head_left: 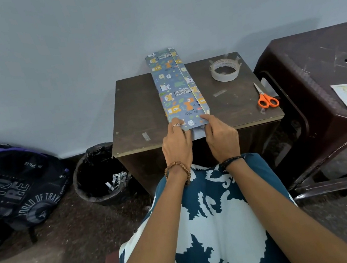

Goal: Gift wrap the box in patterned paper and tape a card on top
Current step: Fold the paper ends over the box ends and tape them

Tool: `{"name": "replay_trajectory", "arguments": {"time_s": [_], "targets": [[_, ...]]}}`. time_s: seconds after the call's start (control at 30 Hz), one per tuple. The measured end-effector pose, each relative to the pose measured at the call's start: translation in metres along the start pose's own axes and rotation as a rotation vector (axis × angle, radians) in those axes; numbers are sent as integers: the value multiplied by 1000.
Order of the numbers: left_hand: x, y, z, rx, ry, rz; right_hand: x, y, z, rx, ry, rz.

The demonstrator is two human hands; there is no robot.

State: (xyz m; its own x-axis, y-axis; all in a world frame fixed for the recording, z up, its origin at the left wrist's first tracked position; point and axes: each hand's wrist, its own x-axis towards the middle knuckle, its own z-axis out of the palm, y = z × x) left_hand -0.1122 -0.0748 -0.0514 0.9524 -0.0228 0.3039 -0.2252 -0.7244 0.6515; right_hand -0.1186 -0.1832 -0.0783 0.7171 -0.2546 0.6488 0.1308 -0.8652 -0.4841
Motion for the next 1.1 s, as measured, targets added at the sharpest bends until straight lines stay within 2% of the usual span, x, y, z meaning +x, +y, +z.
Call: {"name": "replay_trajectory", "arguments": {"time_s": [0.23,0.4,0.57,0.73,0.9,1.0,1.1], "targets": [[-3,-9,-4,-15,-71,33,-2,-1,-8,-13,-72,32],[-2,-13,-5,-74,-36,39,-3,1,-16,138,-178,130],[3,-18,-3,-150,51,-53,6,-1,-22,398,-131,321],[8,-25,3,-217,84,-92,11,14,-14,462,-71,437],[15,-28,7,-370,109,-207,14,20,-3,551,-196,460],[20,-30,10,-399,126,-275,16,22,0,565,-198,432],[23,-29,12,-355,147,-304,22,26,0,477,-186,374]]}}
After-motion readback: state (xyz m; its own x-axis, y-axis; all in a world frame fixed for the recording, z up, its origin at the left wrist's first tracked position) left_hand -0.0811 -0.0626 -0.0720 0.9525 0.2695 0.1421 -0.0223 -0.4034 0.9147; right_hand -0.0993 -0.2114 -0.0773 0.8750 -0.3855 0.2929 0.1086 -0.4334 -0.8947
